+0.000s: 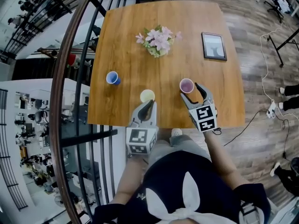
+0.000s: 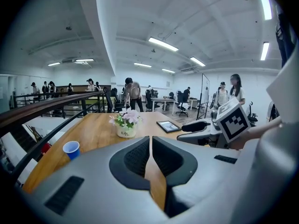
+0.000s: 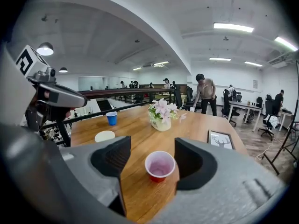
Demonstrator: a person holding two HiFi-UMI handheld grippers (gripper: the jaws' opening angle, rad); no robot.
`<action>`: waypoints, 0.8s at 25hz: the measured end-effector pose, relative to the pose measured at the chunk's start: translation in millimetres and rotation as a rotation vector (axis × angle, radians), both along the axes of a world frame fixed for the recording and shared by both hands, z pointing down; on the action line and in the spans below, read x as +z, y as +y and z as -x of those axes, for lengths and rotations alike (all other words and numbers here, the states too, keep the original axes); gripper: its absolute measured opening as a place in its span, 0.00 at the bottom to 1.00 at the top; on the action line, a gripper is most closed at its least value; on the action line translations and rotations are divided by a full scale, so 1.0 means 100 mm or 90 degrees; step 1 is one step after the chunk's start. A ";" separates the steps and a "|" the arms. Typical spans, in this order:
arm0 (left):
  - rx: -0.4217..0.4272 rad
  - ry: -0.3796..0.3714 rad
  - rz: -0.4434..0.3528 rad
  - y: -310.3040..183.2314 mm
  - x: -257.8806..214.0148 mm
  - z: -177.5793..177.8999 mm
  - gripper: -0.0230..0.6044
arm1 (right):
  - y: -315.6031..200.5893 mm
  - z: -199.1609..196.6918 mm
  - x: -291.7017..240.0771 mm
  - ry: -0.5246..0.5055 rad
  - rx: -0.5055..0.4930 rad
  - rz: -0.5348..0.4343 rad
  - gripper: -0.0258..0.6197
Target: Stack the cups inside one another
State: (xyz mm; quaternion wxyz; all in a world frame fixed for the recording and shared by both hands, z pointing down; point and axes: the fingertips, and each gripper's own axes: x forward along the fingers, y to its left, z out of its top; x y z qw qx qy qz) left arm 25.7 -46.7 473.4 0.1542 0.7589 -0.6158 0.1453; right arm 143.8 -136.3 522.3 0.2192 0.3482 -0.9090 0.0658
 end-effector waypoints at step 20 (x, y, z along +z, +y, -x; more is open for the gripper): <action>0.025 -0.018 0.050 -0.28 0.28 0.03 0.09 | -0.30 0.03 0.79 0.051 0.024 0.118 0.56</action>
